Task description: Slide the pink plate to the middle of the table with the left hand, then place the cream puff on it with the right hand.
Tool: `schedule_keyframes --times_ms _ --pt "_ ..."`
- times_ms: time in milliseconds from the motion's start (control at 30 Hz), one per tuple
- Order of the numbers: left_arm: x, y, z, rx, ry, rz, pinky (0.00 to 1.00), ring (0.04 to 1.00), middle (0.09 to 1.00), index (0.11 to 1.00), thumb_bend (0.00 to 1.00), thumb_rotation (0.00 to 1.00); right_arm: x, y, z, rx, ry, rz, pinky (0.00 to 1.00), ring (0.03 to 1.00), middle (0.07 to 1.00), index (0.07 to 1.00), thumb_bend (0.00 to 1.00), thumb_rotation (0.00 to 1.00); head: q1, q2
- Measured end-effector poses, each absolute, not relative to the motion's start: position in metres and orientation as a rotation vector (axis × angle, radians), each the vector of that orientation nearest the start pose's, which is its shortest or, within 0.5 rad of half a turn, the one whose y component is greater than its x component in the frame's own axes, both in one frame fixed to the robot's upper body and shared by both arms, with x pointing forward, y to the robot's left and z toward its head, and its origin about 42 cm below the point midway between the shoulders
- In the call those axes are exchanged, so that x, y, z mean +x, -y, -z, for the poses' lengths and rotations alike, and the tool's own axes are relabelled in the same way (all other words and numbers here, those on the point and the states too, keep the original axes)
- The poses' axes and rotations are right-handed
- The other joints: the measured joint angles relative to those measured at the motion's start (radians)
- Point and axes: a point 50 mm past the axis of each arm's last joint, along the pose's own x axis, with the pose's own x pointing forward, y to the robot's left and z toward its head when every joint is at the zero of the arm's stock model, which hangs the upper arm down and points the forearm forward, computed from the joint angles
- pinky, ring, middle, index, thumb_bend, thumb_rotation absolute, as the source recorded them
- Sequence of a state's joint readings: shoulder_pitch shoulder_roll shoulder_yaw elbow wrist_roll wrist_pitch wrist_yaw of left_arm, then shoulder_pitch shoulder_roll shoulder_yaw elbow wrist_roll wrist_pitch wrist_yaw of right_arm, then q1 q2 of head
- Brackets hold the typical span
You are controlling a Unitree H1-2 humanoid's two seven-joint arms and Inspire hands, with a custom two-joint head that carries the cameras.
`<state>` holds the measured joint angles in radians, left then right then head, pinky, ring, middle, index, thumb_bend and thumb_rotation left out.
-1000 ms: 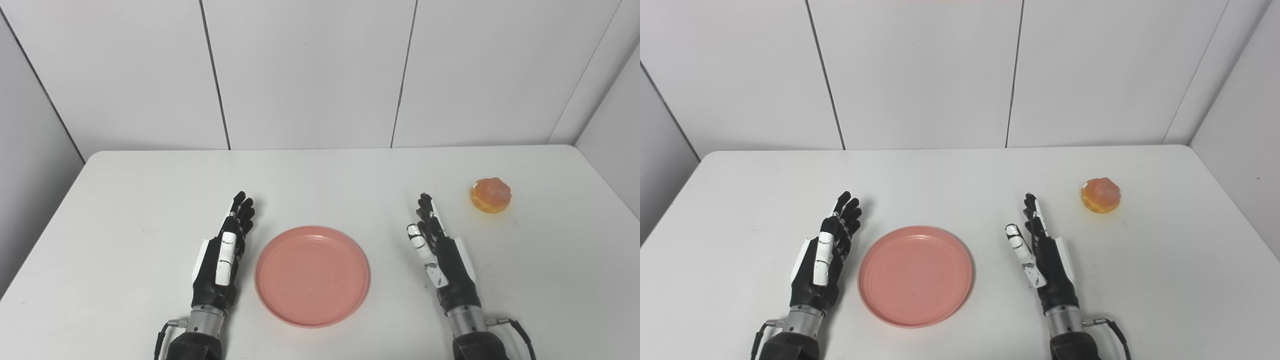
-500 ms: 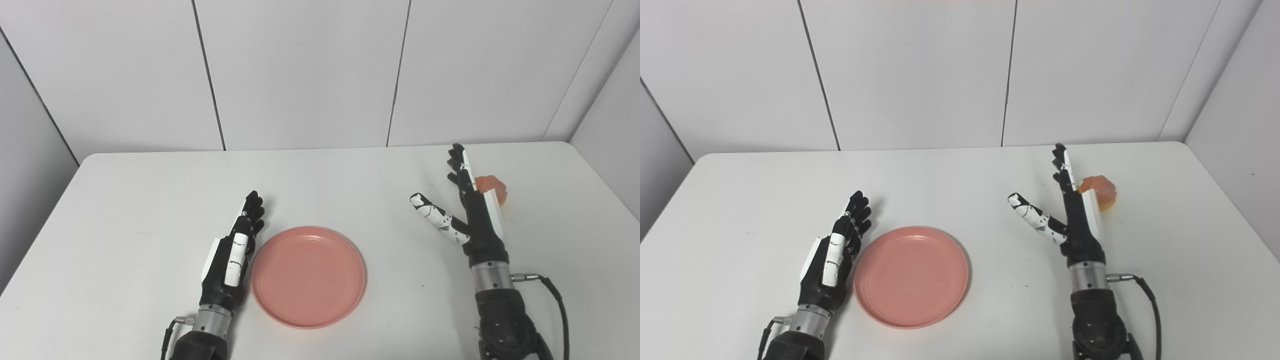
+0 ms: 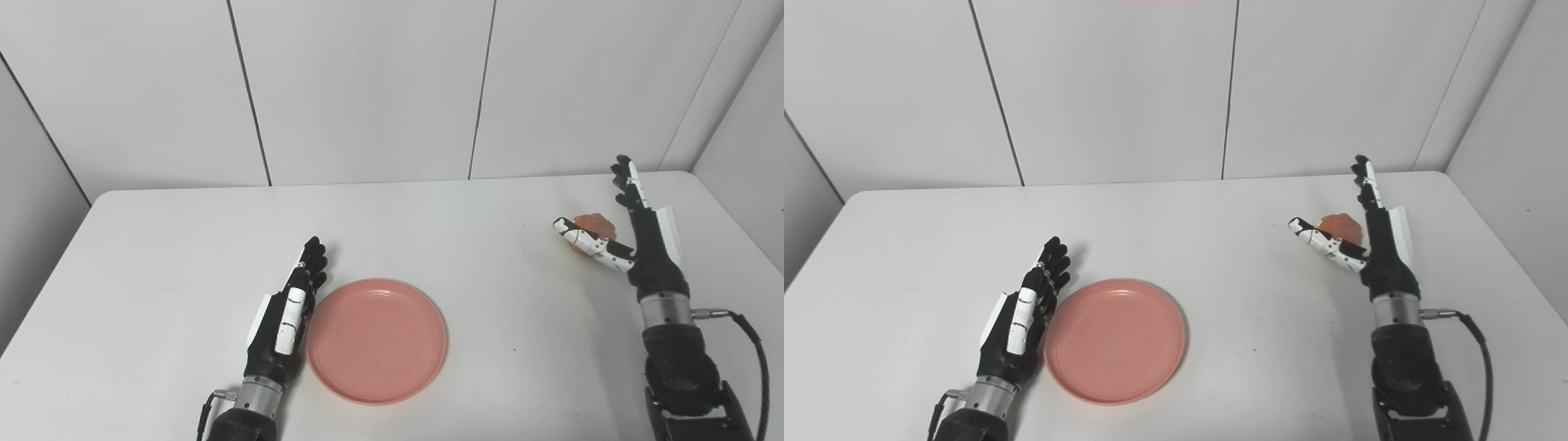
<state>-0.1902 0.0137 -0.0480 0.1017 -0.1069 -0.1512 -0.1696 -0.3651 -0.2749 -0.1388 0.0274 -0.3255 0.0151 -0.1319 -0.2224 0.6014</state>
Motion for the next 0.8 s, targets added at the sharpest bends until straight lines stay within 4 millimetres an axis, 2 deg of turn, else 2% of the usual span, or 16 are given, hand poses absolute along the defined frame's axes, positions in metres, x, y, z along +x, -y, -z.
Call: schedule_keyframes --times_ms 133,300,400,800 --pt "0.341 -0.178 -0.135 -0.068 0.229 0.268 1.0 1.0 1.0 0.991 0.59 1.0 0.39 0.318 -0.237 -0.58 0.362 0.305 0.89 0.938 0.945 0.968 0.75 0.52 -0.008 0.003" --pt "0.34 -0.18 -0.135 -0.069 0.226 0.272 1.0 1.0 1.0 0.987 0.6 1.0 0.401 0.33 -0.241 -0.639 0.323 0.33 0.88 0.94 0.96 0.965 0.76 0.5 -0.017 -0.003" --pt "0.339 -0.181 -0.135 -0.075 0.226 0.271 1.0 1.0 0.999 0.99 0.62 1.0 0.408 0.334 -0.242 -0.66 0.284 0.342 0.85 0.928 0.957 0.958 0.77 0.49 -0.025 0.0" --pt "0.339 -0.183 -0.134 -0.088 0.223 0.284 1.0 1.0 1.0 1.0 0.62 1.0 0.435 0.34 -0.221 -0.706 0.123 0.331 0.84 0.921 0.948 0.949 0.76 0.4 -0.044 -0.015"
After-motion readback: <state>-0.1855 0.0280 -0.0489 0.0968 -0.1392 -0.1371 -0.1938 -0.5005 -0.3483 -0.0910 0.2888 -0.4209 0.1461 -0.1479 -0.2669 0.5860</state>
